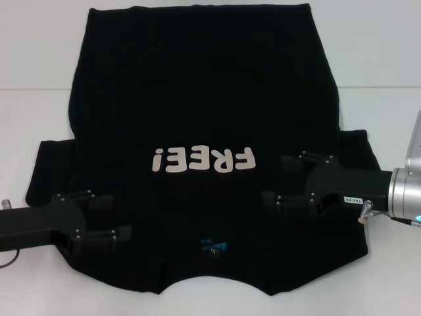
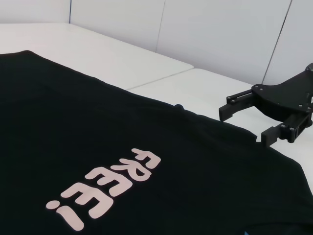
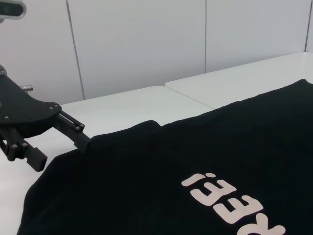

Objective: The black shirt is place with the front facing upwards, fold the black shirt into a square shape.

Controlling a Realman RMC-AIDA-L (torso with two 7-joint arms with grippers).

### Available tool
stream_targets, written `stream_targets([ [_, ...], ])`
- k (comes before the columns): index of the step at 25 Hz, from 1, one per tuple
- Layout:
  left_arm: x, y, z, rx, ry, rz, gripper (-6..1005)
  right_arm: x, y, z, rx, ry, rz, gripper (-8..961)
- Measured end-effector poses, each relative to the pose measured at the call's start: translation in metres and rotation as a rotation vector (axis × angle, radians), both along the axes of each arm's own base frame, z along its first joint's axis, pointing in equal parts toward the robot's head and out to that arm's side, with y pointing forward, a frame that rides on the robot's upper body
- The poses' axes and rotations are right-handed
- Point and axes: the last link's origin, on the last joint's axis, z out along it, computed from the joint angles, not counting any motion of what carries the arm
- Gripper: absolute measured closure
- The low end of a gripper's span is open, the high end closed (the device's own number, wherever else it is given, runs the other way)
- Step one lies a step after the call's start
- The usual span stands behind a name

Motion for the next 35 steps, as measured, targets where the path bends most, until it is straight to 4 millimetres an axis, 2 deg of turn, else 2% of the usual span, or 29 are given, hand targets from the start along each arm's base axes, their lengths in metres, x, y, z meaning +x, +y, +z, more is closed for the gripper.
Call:
stream_targets([
  [8, 0.0, 0.0, 0.0, 0.001, -0.001, 0.002, 173, 0.0, 0.0, 0.0, -0.001, 0.0, 0.0, 13],
  [12, 0.0, 0.0, 0.003, -0.008, -0.041, 0.059, 173, 0.0, 0.0, 0.0, 0.0, 0.0, 0.0, 13],
  [18, 0.002, 0.014, 0.024, -0.067, -0.193, 0.35, 173, 0.0, 0.0, 0.0, -0.001, 0.002, 0.002, 13],
  [23, -0.003, 0.02, 0.044, -0.08, -0.331, 0.575, 172, -0.001, -0.003, 0.0, -0.011, 0.012, 0.007, 13],
  [29, -0.018, 0.025, 0.068, -0.091, -0.44, 0.893, 171, -0.001, -0.003, 0.0, -0.013, 0.015, 0.006, 13],
  [35, -0.039, 0.023, 0.073, -0.087, -0.42, 1.168, 172, -0.002, -0.002, 0.001, -0.019, 0.024, -0.012, 13],
])
